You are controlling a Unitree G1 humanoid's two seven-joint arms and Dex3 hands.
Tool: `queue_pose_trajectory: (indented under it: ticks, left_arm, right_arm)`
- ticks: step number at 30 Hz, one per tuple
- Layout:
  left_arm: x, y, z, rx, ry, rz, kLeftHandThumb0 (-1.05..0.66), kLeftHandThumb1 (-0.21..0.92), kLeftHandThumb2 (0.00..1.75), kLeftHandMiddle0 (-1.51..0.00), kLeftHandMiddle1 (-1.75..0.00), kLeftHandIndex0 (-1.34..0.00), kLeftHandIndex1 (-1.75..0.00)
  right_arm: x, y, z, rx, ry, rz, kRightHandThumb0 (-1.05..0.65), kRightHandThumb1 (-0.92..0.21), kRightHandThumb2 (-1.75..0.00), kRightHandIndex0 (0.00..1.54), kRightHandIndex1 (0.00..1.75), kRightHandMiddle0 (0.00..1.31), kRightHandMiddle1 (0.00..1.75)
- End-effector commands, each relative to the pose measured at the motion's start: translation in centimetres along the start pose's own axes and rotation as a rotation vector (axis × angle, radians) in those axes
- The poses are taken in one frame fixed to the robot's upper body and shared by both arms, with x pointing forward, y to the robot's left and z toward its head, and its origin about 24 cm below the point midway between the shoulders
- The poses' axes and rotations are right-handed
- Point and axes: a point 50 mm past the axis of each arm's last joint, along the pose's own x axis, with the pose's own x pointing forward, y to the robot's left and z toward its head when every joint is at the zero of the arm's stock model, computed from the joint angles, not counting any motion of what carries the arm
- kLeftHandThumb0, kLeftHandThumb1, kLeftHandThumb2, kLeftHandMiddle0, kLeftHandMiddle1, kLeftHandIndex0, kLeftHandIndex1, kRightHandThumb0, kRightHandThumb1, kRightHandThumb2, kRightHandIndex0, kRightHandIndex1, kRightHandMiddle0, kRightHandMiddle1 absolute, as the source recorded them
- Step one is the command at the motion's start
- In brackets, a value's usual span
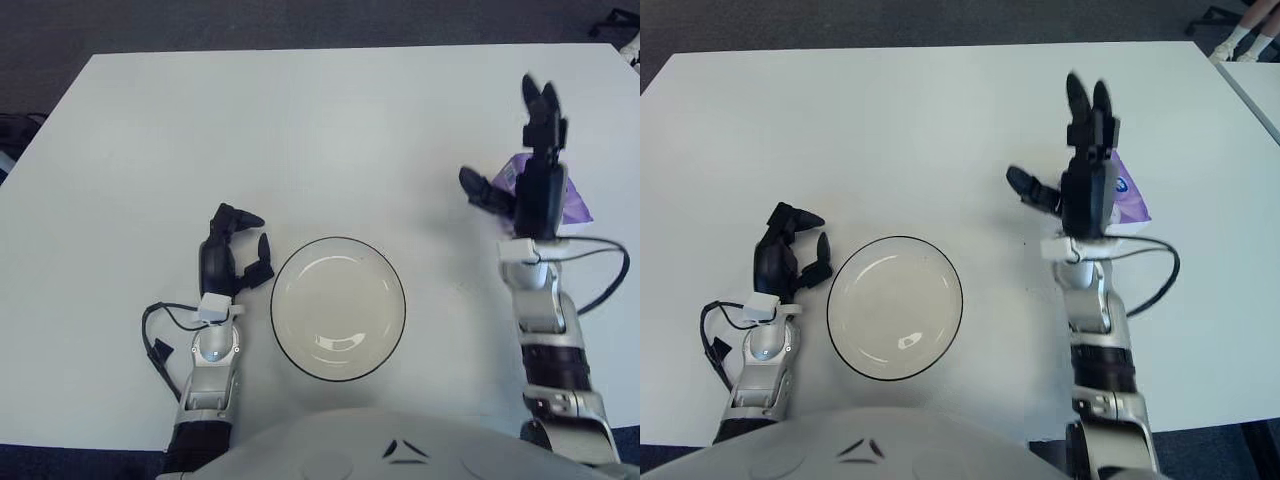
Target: Put the tissue paper into the plate.
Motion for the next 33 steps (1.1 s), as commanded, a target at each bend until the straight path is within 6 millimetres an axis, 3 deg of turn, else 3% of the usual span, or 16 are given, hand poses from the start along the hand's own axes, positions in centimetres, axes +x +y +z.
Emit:
queue_pose_trajectory:
  ticks: [1, 33]
  left_arm:
    - [-1.88, -0.11, -3.15, 0.022, 0.173, -0.001, -0.45, 0.42, 1.2, -1.03, -1.75, -0.53, -1.75]
    - [-2.06, -0.91, -3.02, 0.028, 0.182, -0.004, -0.43, 0.46, 1.15, -1.01, -1.75, -0.5, -1.75]
  right_arm:
    - [-0.62, -0.05, -0.19, -0.017, 0.023, 0.009, -1.05, -0.92, -0.66, 0.0, 0.0, 0.0, 0.0]
    - [-0.51, -0.92, -0.76, -0.023, 0.026, 0.007, -1.05, -0.92, -0.66, 0.0, 0.0, 0.0, 0.0]
